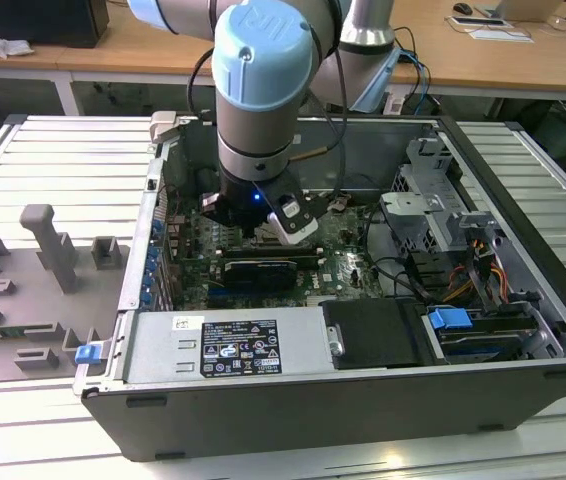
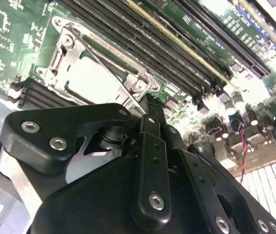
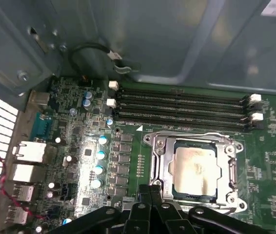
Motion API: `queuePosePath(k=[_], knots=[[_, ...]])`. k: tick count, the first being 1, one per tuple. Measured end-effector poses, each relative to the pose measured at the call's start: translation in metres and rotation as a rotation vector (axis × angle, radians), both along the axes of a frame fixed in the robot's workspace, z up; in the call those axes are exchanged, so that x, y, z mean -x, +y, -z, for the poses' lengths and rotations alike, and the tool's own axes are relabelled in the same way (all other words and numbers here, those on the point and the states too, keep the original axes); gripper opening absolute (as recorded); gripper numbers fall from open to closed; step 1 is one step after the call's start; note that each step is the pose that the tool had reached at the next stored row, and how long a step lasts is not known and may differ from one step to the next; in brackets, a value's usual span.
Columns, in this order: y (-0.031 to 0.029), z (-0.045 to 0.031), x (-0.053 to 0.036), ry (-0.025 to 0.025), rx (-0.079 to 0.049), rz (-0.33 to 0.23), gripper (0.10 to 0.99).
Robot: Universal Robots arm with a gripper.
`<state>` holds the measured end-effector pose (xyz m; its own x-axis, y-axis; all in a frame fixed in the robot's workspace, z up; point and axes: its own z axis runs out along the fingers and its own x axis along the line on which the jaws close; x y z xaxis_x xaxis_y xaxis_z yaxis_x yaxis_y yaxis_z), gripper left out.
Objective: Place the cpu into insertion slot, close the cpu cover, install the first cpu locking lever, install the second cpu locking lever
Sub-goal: 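Install the second cpu locking lever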
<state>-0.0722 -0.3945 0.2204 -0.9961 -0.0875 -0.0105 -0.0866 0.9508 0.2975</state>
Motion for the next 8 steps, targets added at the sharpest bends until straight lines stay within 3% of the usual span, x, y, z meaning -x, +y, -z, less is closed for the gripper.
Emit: queuePosePath(k=[4, 6, 8], knots=[[0.0004, -0.0169, -0.0001, -0.0001, -0.002, 0.000, 0.106], [0.0007, -0.0178, -0.0022, -0.0001, -0.002, 0.000, 0.106], [0.0008, -0.0180, -0.0097, 0.0012, -0.002, 0.000, 0.106]])
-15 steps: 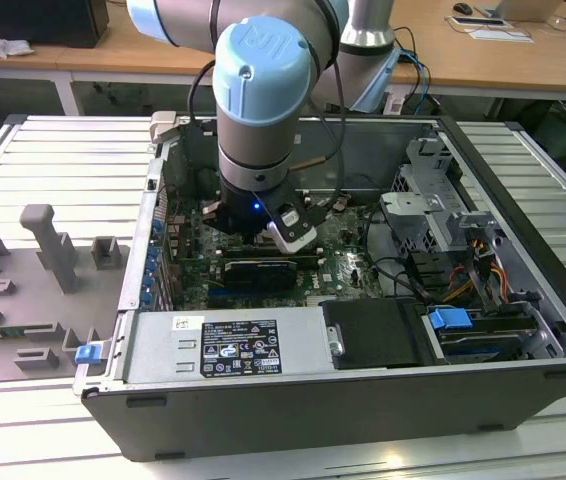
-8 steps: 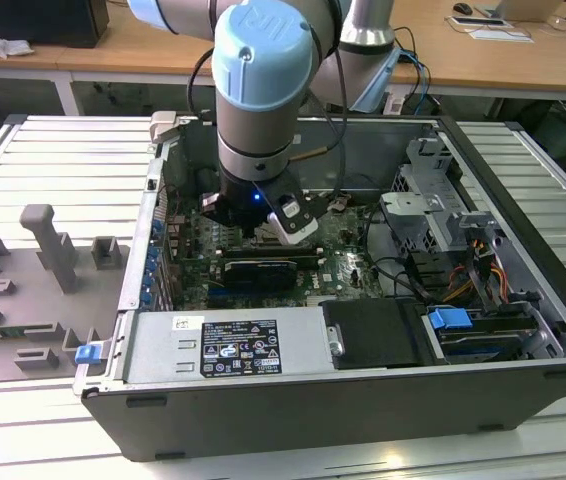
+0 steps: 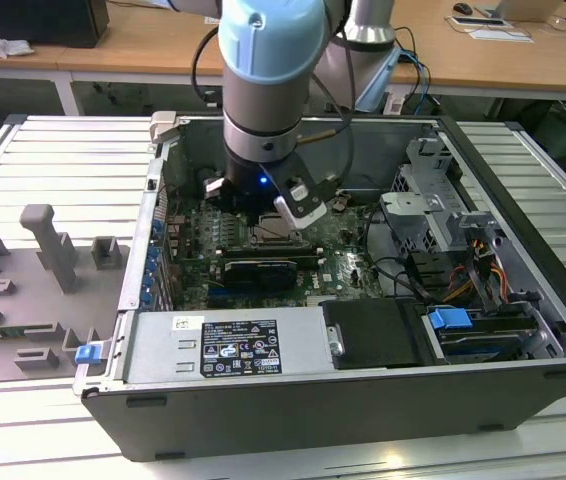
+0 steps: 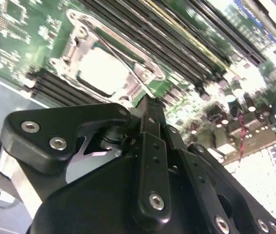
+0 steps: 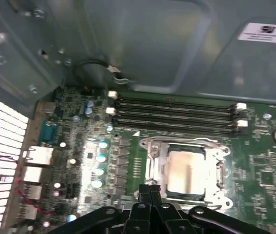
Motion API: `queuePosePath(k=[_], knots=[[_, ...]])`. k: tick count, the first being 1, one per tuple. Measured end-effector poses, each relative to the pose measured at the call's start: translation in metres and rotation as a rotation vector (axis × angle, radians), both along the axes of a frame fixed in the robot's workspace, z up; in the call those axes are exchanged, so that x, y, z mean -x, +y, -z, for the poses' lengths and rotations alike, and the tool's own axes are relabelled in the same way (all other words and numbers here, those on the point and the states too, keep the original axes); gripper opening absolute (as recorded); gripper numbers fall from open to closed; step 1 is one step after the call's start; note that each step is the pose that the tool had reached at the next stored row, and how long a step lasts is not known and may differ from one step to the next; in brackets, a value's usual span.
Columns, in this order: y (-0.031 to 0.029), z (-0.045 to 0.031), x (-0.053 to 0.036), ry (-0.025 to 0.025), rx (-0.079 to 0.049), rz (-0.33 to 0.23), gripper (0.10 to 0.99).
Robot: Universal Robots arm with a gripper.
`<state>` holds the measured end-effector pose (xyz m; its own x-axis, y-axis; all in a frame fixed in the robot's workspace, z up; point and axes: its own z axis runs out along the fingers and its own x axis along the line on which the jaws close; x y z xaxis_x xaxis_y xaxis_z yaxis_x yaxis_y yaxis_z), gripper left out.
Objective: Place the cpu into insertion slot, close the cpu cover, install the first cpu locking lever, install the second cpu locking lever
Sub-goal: 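Install the second cpu locking lever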
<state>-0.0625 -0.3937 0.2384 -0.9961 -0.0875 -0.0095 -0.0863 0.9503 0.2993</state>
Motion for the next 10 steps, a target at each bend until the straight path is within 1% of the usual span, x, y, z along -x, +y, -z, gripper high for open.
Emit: queuePosePath(k=[3, 7, 9, 10], knots=[[0.0006, 0.0000, -0.0112, 0.0015, 0.000, 0.000, 0.106], [0.0006, -0.0001, -0.0240, 0.0029, -0.001, 0.000, 0.106], [-0.0029, -0.0001, -0.0254, 0.0043, 0.000, 0.000, 0.106], [-0.0059, -0.0001, -0.0260, 0.0056, -0.001, 0.000, 0.106]])
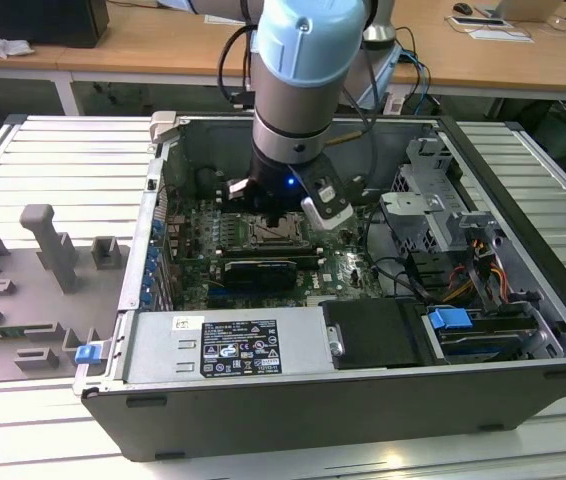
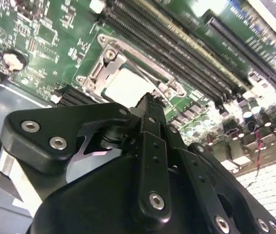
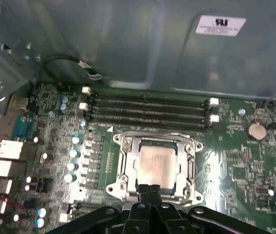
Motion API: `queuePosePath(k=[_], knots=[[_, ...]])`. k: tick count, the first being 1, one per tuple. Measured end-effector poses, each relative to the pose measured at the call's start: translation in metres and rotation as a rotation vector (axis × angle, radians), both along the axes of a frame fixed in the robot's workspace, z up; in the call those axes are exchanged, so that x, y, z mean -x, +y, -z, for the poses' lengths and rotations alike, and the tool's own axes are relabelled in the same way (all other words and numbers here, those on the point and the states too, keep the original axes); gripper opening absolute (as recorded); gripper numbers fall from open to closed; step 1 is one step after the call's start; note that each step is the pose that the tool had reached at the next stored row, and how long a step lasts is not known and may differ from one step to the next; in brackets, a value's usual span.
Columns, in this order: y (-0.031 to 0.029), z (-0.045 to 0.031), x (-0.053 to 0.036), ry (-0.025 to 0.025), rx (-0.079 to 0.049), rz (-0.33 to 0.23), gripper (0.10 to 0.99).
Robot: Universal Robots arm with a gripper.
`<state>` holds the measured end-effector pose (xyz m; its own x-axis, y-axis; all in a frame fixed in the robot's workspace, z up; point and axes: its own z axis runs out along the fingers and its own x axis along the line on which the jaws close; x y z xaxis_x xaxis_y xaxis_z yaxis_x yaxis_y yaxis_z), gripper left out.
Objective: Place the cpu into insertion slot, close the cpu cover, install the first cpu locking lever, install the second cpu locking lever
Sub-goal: 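Install the second cpu locking lever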
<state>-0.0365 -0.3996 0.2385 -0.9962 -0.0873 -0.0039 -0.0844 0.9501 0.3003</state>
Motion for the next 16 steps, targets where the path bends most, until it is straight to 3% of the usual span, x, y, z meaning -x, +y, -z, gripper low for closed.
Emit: queuePosePath(k=[5, 7, 9, 16], knots=[[-0.0119, 0.0001, -0.0002, 0.0014, 0.000, 0.001, 0.106], [-0.0121, 0.0007, 0.0064, 0.0014, 0.000, 0.001, 0.106], [-0.0122, 0.0063, 0.0154, 0.0015, 0.000, 0.001, 0.106], [-0.0122, 0.0240, 0.0221, 0.0015, 0.000, 0.001, 0.106]])
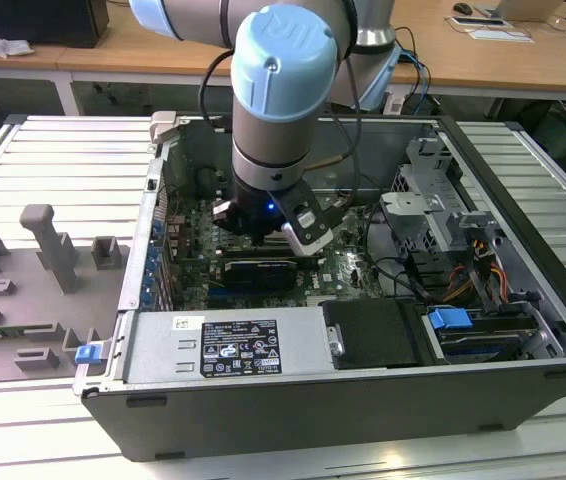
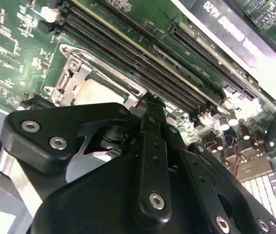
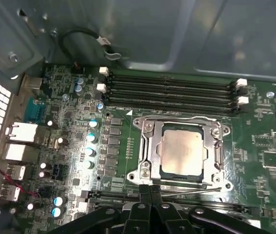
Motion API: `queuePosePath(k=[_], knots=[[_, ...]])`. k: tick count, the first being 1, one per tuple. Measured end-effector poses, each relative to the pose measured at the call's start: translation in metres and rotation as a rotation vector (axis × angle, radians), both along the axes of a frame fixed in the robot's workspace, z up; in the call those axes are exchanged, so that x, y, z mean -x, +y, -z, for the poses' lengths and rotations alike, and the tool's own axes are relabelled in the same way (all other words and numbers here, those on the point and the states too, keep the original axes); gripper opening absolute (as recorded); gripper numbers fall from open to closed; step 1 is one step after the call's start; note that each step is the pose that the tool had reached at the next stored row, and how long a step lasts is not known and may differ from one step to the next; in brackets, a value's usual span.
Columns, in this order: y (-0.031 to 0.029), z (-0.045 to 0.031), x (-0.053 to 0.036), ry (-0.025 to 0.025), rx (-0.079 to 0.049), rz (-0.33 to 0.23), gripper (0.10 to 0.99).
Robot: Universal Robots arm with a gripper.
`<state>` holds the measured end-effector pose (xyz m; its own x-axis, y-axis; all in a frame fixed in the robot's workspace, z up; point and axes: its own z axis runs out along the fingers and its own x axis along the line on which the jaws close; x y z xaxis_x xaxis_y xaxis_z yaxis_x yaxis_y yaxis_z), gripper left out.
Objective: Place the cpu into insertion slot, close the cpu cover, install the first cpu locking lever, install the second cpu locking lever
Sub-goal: 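Install the second cpu locking lever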
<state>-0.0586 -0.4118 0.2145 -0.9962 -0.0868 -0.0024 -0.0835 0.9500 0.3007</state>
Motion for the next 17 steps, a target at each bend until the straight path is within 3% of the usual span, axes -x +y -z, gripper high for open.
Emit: queuePosePath(k=[8, 17], knots=[[-0.0035, 0.0073, 0.0071, -0.0001, -0.029, 0.000, 0.106], [-0.0028, 0.0179, 0.0113, 0.0000, -0.061, 0.000, 0.106]])
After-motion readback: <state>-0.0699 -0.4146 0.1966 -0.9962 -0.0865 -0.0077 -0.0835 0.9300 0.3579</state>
